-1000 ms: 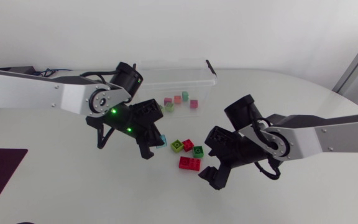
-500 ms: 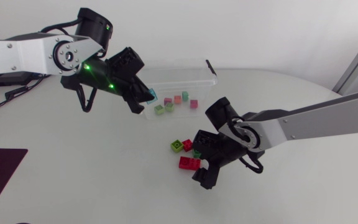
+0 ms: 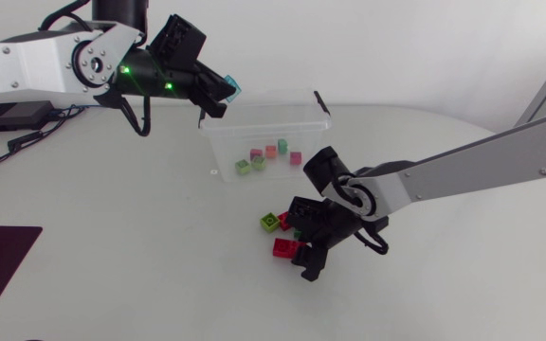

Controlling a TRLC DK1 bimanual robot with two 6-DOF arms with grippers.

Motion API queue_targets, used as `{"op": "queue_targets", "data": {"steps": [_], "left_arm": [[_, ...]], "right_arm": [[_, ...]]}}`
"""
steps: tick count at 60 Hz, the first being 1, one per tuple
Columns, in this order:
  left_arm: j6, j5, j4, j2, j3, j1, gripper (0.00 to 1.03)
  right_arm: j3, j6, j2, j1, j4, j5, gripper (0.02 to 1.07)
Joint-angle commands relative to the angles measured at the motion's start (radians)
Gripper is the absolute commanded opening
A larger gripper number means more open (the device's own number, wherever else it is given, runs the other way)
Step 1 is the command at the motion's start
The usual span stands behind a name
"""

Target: Pick up the duplo bricks and place them in the container

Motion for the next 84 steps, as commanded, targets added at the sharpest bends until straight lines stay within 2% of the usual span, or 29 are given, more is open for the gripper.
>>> {"op": "queue_targets", "data": {"steps": [1, 15, 27, 31, 32, 34, 35, 36, 39, 49, 58, 70, 84], "left_arm": [[-0.053, -0.004, 0.036, 0.060, 0.044, 0.005, 0.19], [-0.073, -0.078, 0.143, 0.172, 0.076, -0.003, 0.19], [-0.078, -0.098, 0.161, 0.255, 0.122, -0.003, 0.20], [-0.079, -0.107, 0.160, 0.280, 0.142, -0.005, 0.23], [-0.087, -0.110, 0.157, 0.292, 0.153, -0.006, 0.40], [-0.087, -0.116, 0.151, 0.303, 0.160, -0.008, 0.65], [-0.087, -0.118, 0.151, 0.303, 0.160, -0.008, 0.68], [-0.087, -0.132, 0.152, 0.306, 0.162, -0.009, 0.88], [-0.087, -0.138, 0.154, 0.304, 0.162, -0.009, 0.98], [-0.092, -0.138, 0.149, 0.258, 0.133, 0.002, 0.99], [-0.092, -0.138, 0.146, 0.111, 0.004, -0.001, 0.98], [-0.058, -0.030, 0.057, -0.068, -0.159, -0.037, 0.98], [0.079, 0.023, -0.026, -0.075, -0.294, -0.104, 0.98]], "right_arm": [[-0.012, -0.028, 0.009, -0.004, -0.020, 0.005, 0.43], [-0.075, -0.026, -0.095, -0.015, -0.023, 0.003, 0.41], [-0.084, -0.026, -0.193, -0.047, -0.064, 0.003, 0.41], [-0.069, -0.026, -0.233, -0.069, -0.086, 0.002, 0.41], [-0.058, -0.026, -0.244, -0.075, -0.098, 0.002, 0.41], [-0.046, -0.028, -0.264, -0.084, -0.113, 0.002, 0.41], [-0.038, -0.026, -0.271, -0.090, -0.118, 0.002, 0.41], [-0.024, -0.025, -0.283, -0.101, -0.127, 0.002, 0.41], [0.000, -0.023, -0.296, -0.116, -0.143, 0.000, 0.41], [0.114, 0.011, -0.316, -0.181, -0.153, -0.006, 0.41], [0.218, 0.061, -0.299, -0.214, -0.141, -0.008, 0.41], [0.384, 0.140, -0.199, -0.237, -0.100, -0.008, 0.41], [0.565, 0.209, -0.067, -0.246, -0.073, 0.008, 0.41]]}}
